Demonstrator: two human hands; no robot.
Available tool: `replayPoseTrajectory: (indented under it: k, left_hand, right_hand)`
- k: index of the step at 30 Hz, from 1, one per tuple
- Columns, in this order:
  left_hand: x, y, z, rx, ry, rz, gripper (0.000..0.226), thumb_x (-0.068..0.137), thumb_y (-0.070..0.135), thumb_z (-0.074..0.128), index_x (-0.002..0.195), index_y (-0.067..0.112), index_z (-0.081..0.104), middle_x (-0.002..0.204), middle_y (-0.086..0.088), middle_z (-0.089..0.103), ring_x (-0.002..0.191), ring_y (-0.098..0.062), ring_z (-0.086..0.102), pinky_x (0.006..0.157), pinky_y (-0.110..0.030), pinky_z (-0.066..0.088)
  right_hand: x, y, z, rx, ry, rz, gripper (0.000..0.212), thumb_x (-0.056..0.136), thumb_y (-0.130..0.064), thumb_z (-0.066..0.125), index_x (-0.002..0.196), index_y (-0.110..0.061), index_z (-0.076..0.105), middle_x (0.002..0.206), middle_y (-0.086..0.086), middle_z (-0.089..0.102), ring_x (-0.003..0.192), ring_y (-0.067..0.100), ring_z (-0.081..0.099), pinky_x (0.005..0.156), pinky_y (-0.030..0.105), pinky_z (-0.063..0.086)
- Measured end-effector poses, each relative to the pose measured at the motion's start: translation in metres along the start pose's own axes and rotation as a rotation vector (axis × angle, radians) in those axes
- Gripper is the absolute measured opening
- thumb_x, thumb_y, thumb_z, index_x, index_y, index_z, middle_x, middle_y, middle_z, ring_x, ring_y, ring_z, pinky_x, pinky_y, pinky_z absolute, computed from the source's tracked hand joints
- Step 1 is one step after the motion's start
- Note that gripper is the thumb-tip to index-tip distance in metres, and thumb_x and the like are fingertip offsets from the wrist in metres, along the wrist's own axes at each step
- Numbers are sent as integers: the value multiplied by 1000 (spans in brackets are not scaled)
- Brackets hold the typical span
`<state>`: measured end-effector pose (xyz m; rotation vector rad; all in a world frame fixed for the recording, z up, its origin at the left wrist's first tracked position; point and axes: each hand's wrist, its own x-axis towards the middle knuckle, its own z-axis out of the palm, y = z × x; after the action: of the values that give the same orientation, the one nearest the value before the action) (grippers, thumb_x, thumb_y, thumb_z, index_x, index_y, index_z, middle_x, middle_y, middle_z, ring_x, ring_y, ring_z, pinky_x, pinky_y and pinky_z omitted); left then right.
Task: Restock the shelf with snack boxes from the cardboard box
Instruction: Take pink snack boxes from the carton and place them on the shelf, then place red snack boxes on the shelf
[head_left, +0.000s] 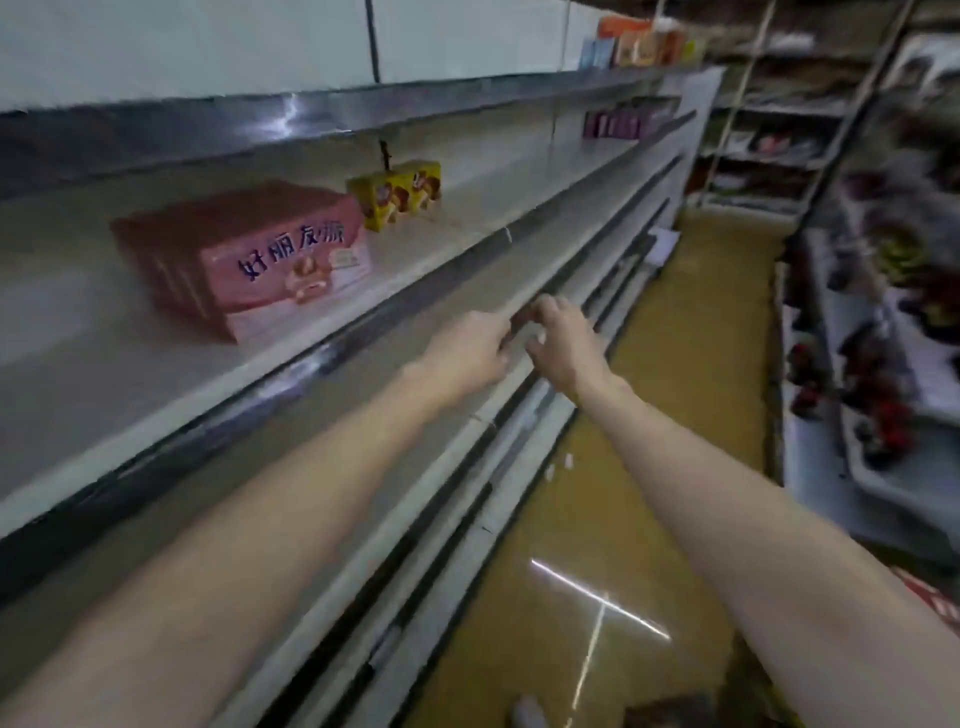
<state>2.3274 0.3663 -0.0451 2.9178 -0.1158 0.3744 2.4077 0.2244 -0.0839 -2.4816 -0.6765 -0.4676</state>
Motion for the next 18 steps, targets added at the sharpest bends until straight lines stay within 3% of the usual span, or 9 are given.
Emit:
replayPoseTrajectory:
  k: [4, 10, 13, 18]
  left_hand:
    - [-7, 53, 51, -60, -150, 107, 13, 89, 18, 54, 97, 12, 63, 99, -10, 62, 94, -31, 62, 80, -42, 54]
    - [-30, 148, 122, -165, -318, 305, 7, 86, 25, 56, 90, 19, 59, 89, -4, 65, 84, -28, 64, 71, -38, 57]
    - [-45, 200, 147, -249, -408, 400, 4, 84, 27, 58, 88, 26, 59, 97, -7, 68, 89, -29, 65, 77, -38, 57]
    - [-74, 281, 170, -344, -496, 566, 12, 87, 24, 57, 94, 18, 64, 97, -6, 67, 91, -29, 64, 73, -37, 54]
  right_hand:
    - [-84, 58, -30, -106, -88, 177, 30, 88, -11, 63, 117, -7, 57, 112, 13, 58, 106, 32, 55, 87, 40, 48]
    - [-210, 121, -81, -213, -135, 502, 20, 87, -17, 67, 103, -10, 56, 106, 11, 58, 102, 30, 57, 84, 40, 49]
    - [-273, 144, -110, -223, -112, 634, 20, 84, -14, 66, 102, -10, 61, 104, 12, 61, 101, 31, 59, 82, 38, 49]
    - [-354, 168, -153, -243, -8, 836, 19, 79, -12, 62, 98, -15, 62, 101, 8, 60, 98, 28, 58, 83, 40, 49]
